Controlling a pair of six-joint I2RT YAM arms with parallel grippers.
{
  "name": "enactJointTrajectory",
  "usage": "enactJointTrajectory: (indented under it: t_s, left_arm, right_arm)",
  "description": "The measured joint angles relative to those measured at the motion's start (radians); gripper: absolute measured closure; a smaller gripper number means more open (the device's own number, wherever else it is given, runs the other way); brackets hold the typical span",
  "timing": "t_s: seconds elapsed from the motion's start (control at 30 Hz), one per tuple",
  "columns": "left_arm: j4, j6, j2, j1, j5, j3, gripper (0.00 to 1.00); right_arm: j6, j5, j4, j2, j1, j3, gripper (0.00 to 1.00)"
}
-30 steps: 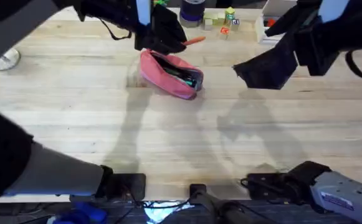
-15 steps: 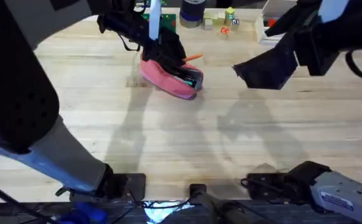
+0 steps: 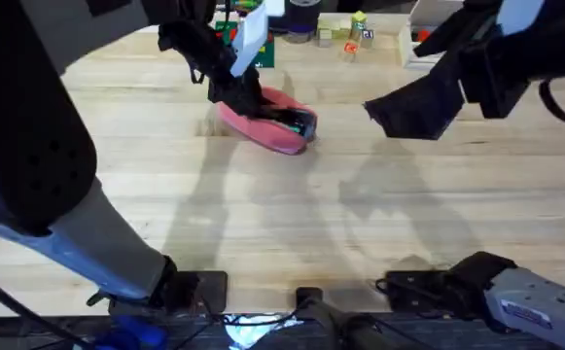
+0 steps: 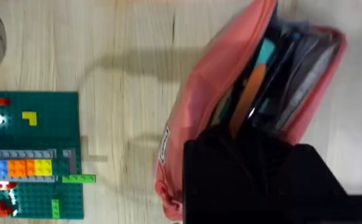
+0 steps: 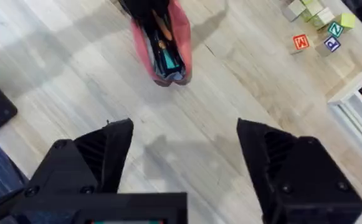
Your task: Unzip the bag, pick up the pens from the table one at a time and place them inside, then zip the bag closed.
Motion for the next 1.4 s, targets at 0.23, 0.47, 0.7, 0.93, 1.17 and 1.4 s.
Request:
enactJointTrajectory:
  t_s: [0.23,0.47,0.7,0.93,1.17,1.4]
  left_arm:
    - [0.001,0.0,0.0,-0.011,-0.084,0.0,0.959]
    - [0.001,0.0,0.0,-0.012,-0.099,0.0,0.942]
    - [0.007,0.015,0.0,-0.015,-0.115,0.0,0.063]
    - [0.006,0.014,0.0,-0.013,-0.125,0.0,0.008]
    - [-0.001,0.015,0.0,-0.013,-0.117,0.0,0.008]
    - [-0.018,0.012,-0.031,0.013,-0.087,0.0,0.006]
  right_arm:
    - [0.0,0.002,0.0,0.0,0.0,0.0,0.005]
    - [0.0,0.002,0.0,0.0,0.0,0.0,0.005]
    - [0.0,0.002,0.0,0.0,0.0,0.0,0.005]
    - [0.0,0.002,0.0,0.0,0.0,0.0,0.005]
    - [0.0,0.002,0.0,0.0,0.0,0.0,0.004]
    - [0.0,0.002,0.0,0.0,0.0,0.0,0.005]
